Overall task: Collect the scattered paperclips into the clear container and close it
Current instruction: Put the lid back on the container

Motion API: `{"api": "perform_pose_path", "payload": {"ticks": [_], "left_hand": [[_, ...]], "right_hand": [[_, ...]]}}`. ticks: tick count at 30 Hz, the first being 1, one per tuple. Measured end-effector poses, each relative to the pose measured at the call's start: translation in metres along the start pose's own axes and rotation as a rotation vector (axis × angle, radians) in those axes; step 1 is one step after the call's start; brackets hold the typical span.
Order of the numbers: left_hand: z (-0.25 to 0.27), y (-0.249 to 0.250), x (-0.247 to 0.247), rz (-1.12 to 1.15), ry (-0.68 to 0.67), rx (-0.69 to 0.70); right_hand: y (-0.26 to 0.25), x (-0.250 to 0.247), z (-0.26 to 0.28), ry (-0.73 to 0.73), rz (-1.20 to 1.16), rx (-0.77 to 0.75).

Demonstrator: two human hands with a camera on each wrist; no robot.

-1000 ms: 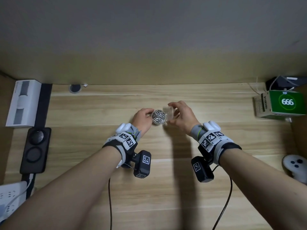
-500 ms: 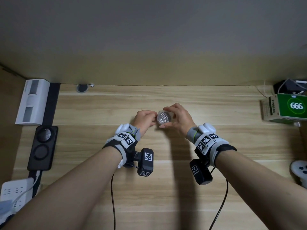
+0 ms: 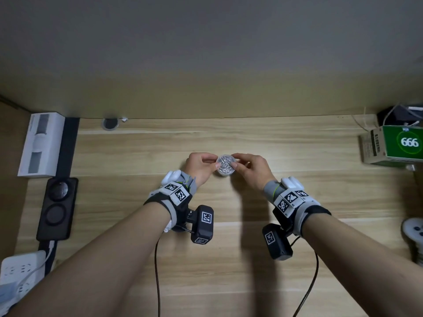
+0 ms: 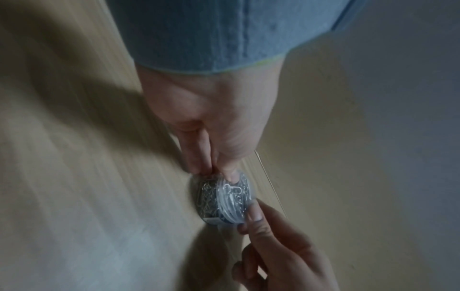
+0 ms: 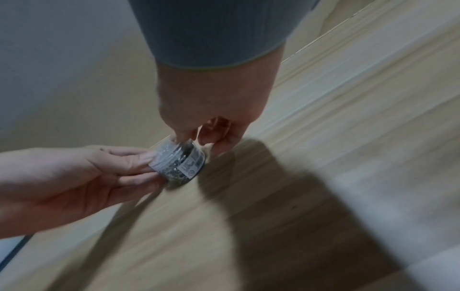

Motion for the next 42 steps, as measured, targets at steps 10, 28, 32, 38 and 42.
{"api": "perform_pose_path", "payload": {"ticks": [10,28,32,38,42], "left_hand": [[-0.004,0.003,0.012,-0.097,0.0,0.065],[-0.052,0.049,0.007,-0.309,0.202,0.098],[-0.07,0.062,0.011,-0.35,0.205,0.073],[-0.078,0.07,0.014,-0.269,0.134,0.077],[-0.08,0.066,0.016,-0.186,0.176,-0.004]], "right_hand": [[-0.006,0.008,0.005,-0.208,-0.336,0.275],[-0.004,-0.02,-0.061,0.11,-0.485,0.357],[-0.009,-0.028,-0.084,0.139,-0.498,0.344],[-0.012,-0.034,-0.1,0.149,-0.404,0.312],[-0.008,-0.04,-0.103,0.22,-0.287,0.307]]}}
Point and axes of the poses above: each hand's wrist, its own z-axis away from the middle knuckle, its own x-axis out of the palm, y = z × x, the point moved 4 cm from there along -z, towards the middle knuckle, and after that the axes turned 4 degrees about -x, right-handed, at the moved point
